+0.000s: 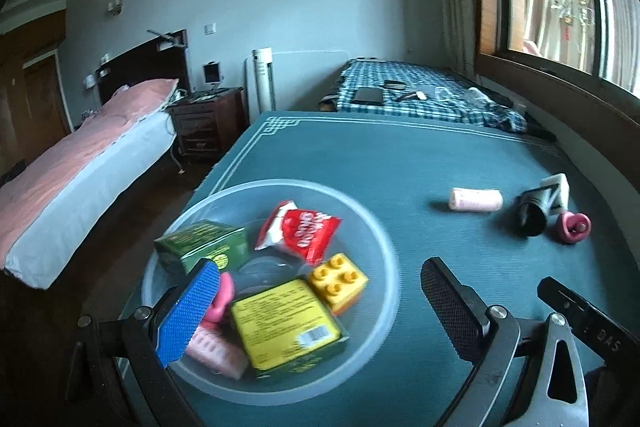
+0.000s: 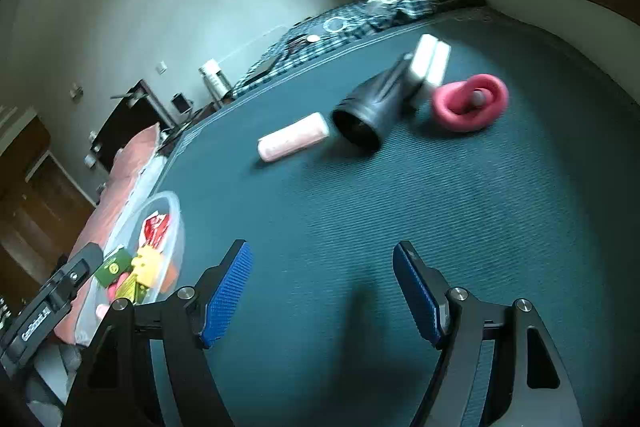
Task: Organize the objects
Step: 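Withdraw both tools from the basin toward the black funnel and pink ring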
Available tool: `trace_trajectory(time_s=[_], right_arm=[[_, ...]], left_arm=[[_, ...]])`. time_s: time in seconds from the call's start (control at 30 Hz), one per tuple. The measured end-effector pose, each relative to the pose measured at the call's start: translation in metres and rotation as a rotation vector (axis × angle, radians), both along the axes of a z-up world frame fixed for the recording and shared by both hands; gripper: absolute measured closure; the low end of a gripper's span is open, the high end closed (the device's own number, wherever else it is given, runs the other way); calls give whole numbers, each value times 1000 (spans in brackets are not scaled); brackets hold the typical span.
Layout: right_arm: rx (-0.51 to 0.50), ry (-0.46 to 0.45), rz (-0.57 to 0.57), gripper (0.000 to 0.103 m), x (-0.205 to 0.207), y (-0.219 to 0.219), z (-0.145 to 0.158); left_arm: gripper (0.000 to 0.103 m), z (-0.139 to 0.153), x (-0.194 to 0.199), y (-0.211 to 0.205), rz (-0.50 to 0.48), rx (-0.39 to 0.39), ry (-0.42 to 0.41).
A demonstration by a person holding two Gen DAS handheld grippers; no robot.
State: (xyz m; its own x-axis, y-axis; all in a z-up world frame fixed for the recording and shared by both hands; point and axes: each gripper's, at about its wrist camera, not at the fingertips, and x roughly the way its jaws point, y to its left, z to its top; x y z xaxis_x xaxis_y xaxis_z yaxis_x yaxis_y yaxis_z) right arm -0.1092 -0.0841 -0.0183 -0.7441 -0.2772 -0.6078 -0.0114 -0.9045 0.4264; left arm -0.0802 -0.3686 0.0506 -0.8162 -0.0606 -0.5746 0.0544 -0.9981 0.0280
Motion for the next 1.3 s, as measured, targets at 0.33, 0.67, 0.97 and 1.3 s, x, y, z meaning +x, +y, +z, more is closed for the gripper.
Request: trace_trajectory(time_s=[0.33, 0.67, 0.97, 1.3], right_arm=[[70, 6, -80, 28, -3, 37, 3], [149, -13, -173, 28, -21, 82, 2], [176, -43, -182, 28, -38, 97, -4], [186, -44, -186, 28, -48, 105, -5]], left_arm=[[0, 5, -2, 50, -110, -21, 18], [0, -4, -18, 95, -213, -9, -29], [0, -12, -36, 126, -280, 6, -86], [0, -24, -50, 134, -305, 18, -133]])
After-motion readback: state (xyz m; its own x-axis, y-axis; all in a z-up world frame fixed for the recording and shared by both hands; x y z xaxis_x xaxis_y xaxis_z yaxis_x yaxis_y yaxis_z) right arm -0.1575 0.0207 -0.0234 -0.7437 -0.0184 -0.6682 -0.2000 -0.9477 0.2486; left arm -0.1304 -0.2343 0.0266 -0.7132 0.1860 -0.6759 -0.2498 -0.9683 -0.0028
